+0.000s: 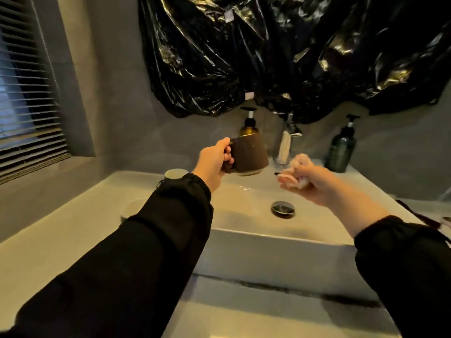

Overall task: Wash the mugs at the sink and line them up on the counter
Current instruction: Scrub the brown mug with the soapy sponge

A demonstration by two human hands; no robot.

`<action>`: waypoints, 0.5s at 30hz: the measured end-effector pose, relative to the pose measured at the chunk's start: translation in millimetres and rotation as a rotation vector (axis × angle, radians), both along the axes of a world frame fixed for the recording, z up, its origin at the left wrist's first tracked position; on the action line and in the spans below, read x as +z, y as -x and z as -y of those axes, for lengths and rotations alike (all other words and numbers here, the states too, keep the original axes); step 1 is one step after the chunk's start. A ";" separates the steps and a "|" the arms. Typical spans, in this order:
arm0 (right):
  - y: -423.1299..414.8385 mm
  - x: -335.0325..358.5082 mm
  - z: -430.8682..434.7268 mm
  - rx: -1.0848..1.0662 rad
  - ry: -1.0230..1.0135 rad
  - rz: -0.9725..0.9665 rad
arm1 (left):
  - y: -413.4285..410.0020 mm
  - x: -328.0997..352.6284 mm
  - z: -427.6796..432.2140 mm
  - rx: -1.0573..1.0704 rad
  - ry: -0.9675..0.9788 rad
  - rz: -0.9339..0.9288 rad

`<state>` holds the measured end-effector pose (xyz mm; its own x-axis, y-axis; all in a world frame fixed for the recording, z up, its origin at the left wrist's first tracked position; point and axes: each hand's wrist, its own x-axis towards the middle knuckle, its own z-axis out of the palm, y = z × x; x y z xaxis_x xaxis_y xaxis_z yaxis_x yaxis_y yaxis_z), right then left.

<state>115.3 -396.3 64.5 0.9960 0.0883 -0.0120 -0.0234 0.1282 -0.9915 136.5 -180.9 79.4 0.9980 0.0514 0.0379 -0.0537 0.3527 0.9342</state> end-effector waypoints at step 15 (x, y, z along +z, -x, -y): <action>-65.0 -10.8 46.0 -0.323 0.273 0.021 | -87.6 -45.9 111.4 -0.189 -0.188 -0.274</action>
<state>180.2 -442.3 53.7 0.9723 -0.2318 0.0291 -0.0043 -0.1422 -0.9898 224.2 -292.3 33.5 0.9636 -0.1174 -0.2401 0.2564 0.1532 0.9543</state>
